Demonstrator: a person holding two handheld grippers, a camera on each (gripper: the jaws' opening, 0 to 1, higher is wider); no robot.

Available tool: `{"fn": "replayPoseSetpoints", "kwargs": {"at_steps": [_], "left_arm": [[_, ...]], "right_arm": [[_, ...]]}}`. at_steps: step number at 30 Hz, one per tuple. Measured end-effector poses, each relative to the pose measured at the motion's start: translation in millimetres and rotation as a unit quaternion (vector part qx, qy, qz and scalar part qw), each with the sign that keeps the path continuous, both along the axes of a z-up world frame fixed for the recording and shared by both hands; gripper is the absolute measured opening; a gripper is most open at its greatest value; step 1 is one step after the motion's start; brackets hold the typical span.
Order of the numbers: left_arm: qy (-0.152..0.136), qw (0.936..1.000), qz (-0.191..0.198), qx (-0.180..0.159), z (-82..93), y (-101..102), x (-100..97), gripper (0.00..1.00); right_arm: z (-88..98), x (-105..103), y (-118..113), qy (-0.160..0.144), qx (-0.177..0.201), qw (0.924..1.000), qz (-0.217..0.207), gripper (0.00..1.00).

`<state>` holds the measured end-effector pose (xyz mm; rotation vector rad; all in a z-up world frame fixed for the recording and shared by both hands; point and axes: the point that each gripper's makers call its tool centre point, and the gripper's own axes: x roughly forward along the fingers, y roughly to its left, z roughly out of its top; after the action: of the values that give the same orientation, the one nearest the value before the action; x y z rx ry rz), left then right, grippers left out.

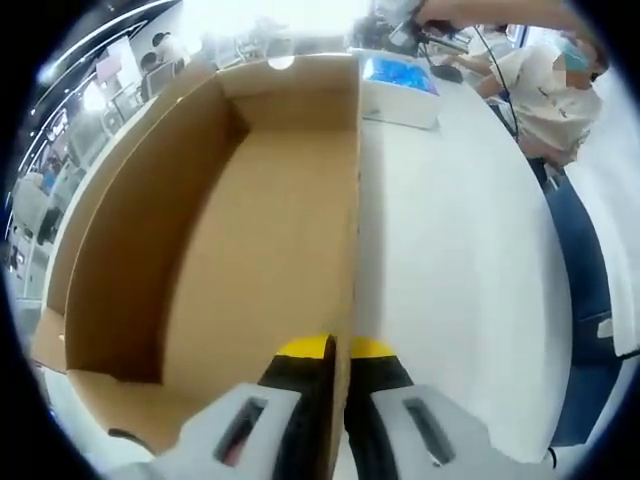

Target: Operate the shoe box by opening the lid, removing the specified soft item, and placing it in the target area until the item is outside and the box remains undamaged.

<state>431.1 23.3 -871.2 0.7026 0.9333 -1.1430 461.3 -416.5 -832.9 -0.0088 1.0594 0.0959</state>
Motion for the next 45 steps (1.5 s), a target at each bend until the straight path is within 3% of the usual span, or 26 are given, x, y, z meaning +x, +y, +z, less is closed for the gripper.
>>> {"fn": "replayPoseSetpoints", "kwargs": {"at_steps": [10,26,36,45], "left_arm": [[-0.002,1.0000,0.000,0.001,0.1,0.2,-0.1,0.02],[-0.002,1.0000,-0.002,0.000,0.4,0.2,-0.4,0.02],[-0.004,1.0000,-0.006,-0.001,0.5,-0.1,-0.6,0.02],[-0.006,0.9999,-0.011,-0.004,0.0,-0.2,-0.4,0.02]], "right_arm": [[33.0,15.9,9.8,-0.046,-0.010,0.9988,0.015,0.22],[102.1,44.7,49.6,-0.119,-0.038,0.9879,0.091,0.24],[146.6,70.2,87.2,-0.165,-0.065,0.9709,0.161,0.35],[167.5,89.6,128.1,-0.180,-0.074,0.9529,0.233,0.38]]}}
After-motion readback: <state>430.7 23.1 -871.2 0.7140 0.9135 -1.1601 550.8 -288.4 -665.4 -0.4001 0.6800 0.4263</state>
